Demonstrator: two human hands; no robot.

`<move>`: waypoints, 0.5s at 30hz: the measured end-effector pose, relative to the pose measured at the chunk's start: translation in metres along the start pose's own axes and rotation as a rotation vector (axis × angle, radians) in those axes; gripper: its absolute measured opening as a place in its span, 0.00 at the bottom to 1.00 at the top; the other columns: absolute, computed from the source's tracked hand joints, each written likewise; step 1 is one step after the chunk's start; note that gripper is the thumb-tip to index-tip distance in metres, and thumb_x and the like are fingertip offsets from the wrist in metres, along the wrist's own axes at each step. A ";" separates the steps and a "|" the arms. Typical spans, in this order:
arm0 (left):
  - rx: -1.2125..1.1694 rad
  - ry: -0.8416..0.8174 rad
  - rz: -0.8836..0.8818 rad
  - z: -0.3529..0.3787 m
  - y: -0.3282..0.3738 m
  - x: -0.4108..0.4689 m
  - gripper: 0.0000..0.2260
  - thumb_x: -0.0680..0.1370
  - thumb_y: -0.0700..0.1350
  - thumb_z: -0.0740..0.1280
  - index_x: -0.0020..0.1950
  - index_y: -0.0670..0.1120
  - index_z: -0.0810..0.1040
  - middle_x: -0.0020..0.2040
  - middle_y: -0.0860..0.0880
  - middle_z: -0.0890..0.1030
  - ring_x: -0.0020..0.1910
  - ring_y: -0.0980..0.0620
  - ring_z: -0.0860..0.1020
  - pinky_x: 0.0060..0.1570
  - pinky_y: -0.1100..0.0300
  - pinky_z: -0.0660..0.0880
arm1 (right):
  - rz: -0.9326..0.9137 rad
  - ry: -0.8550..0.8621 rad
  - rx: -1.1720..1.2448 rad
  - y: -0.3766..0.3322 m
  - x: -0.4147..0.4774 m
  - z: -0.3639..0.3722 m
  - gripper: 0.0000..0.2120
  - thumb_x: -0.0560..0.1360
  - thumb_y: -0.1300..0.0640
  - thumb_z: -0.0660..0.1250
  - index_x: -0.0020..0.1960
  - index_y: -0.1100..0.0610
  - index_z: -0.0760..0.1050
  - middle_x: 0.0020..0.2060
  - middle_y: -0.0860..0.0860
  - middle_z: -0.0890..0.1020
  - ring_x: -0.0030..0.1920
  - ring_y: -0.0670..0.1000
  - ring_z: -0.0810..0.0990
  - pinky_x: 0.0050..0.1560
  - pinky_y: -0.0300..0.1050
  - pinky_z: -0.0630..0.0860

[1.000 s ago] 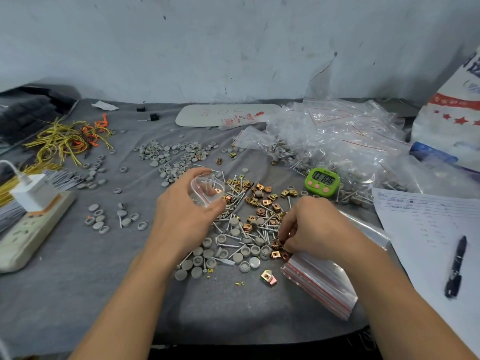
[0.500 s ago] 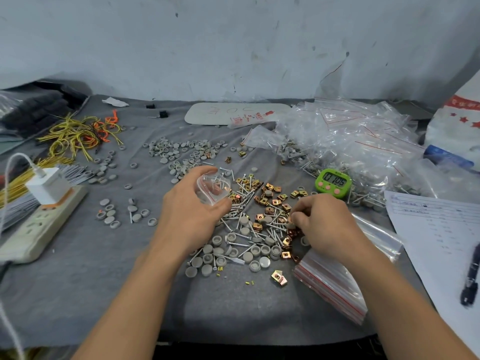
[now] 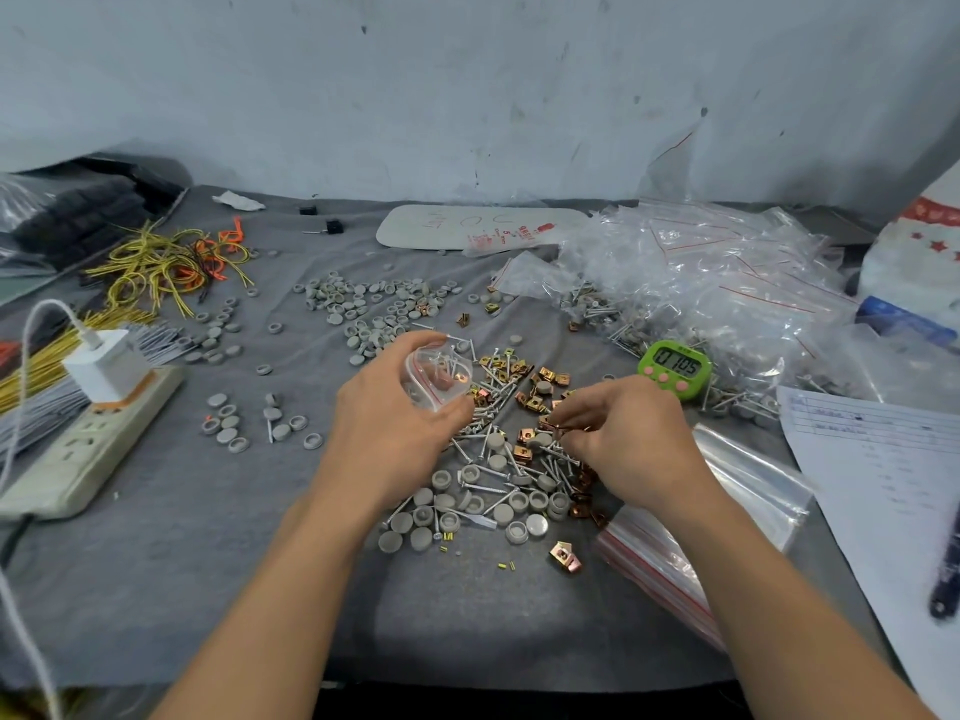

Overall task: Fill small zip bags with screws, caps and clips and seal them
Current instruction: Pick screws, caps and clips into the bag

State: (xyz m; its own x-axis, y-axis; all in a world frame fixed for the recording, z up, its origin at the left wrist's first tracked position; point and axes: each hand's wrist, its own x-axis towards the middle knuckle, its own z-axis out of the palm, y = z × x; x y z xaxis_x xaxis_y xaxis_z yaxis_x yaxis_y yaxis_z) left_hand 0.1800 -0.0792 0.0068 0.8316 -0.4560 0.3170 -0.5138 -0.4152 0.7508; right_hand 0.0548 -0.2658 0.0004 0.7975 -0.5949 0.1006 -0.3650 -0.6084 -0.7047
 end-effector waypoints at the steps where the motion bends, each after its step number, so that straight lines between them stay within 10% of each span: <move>1: 0.001 0.000 -0.002 -0.001 -0.001 0.000 0.23 0.71 0.52 0.78 0.63 0.64 0.76 0.48 0.63 0.82 0.45 0.66 0.79 0.39 0.74 0.67 | -0.004 -0.011 -0.013 0.000 0.000 0.000 0.13 0.73 0.62 0.76 0.42 0.43 0.87 0.37 0.38 0.85 0.40 0.37 0.83 0.40 0.26 0.74; 8: 0.000 0.006 -0.021 -0.003 -0.001 -0.001 0.23 0.71 0.52 0.77 0.63 0.65 0.75 0.47 0.63 0.82 0.43 0.66 0.79 0.37 0.74 0.67 | -0.009 0.048 -0.170 -0.004 -0.008 -0.003 0.14 0.78 0.57 0.72 0.61 0.45 0.83 0.56 0.46 0.86 0.57 0.50 0.83 0.64 0.49 0.78; 15: -0.003 0.002 -0.014 -0.003 0.000 -0.002 0.23 0.71 0.52 0.77 0.64 0.64 0.75 0.50 0.61 0.82 0.47 0.65 0.79 0.39 0.74 0.67 | 0.048 -0.193 -0.476 -0.011 -0.024 -0.030 0.09 0.66 0.43 0.80 0.34 0.44 0.83 0.32 0.41 0.85 0.37 0.44 0.83 0.43 0.48 0.83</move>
State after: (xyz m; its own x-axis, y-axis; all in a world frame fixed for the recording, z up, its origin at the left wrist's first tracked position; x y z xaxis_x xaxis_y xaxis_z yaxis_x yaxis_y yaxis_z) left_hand 0.1789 -0.0754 0.0075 0.8390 -0.4485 0.3081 -0.5018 -0.4190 0.7567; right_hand 0.0257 -0.2604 0.0270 0.8325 -0.5472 -0.0873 -0.5454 -0.7815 -0.3029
